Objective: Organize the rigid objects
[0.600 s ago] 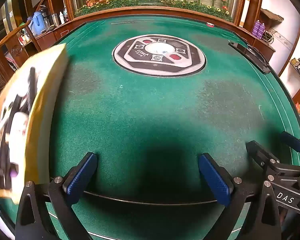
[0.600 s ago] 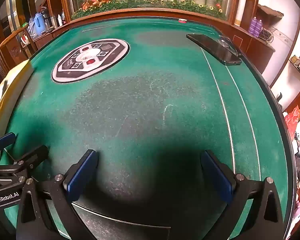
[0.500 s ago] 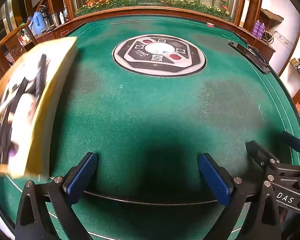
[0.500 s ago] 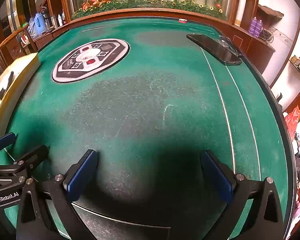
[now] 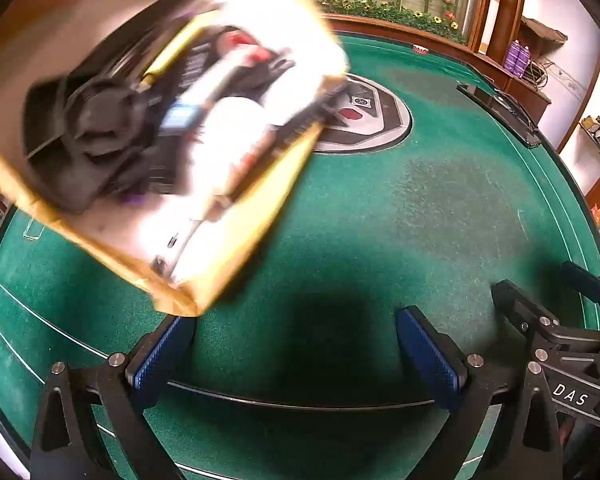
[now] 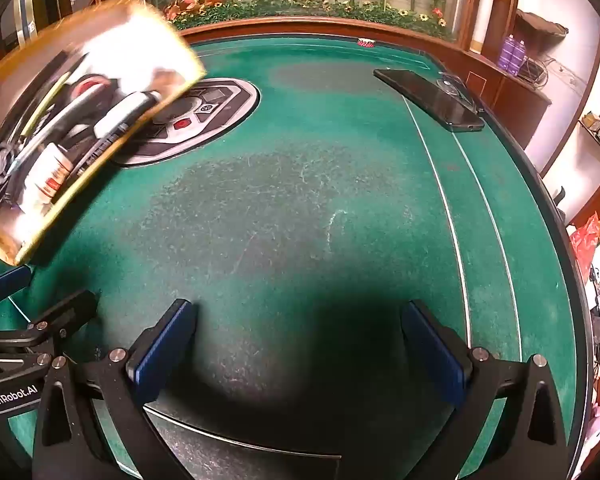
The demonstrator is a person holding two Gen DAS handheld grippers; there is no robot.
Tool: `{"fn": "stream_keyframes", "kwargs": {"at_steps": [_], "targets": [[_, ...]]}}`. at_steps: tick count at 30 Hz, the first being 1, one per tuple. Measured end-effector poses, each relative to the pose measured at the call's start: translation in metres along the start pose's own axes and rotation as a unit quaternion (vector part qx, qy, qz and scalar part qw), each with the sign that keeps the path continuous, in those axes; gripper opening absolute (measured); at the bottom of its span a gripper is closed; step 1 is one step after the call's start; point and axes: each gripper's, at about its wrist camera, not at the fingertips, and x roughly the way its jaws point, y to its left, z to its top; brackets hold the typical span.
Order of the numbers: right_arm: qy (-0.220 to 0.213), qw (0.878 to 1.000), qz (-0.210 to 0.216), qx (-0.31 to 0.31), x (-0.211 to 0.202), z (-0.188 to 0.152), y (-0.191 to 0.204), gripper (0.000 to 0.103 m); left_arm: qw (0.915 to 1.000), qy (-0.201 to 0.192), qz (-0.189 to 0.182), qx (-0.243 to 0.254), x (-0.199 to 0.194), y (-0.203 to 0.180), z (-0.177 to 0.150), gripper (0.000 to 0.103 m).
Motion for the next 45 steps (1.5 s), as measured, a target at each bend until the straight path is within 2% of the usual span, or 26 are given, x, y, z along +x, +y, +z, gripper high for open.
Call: {"fn": "stream_keyframes", "kwargs": {"at_steps": [24,45], "targets": [[0.0,1.0,0.001,-0.001,0.003,0.001,-0.002,0.103,1.0,-0.003,0.003,-0.006,-0.01,0.014,-0.009,0.102],[0.0,1.0,0.001,-0.002,0.004,0.001,-0.002,0.103,1.0,-0.004,0.004,-0.005,-0.009,0.01,-0.01,0.102]]}}
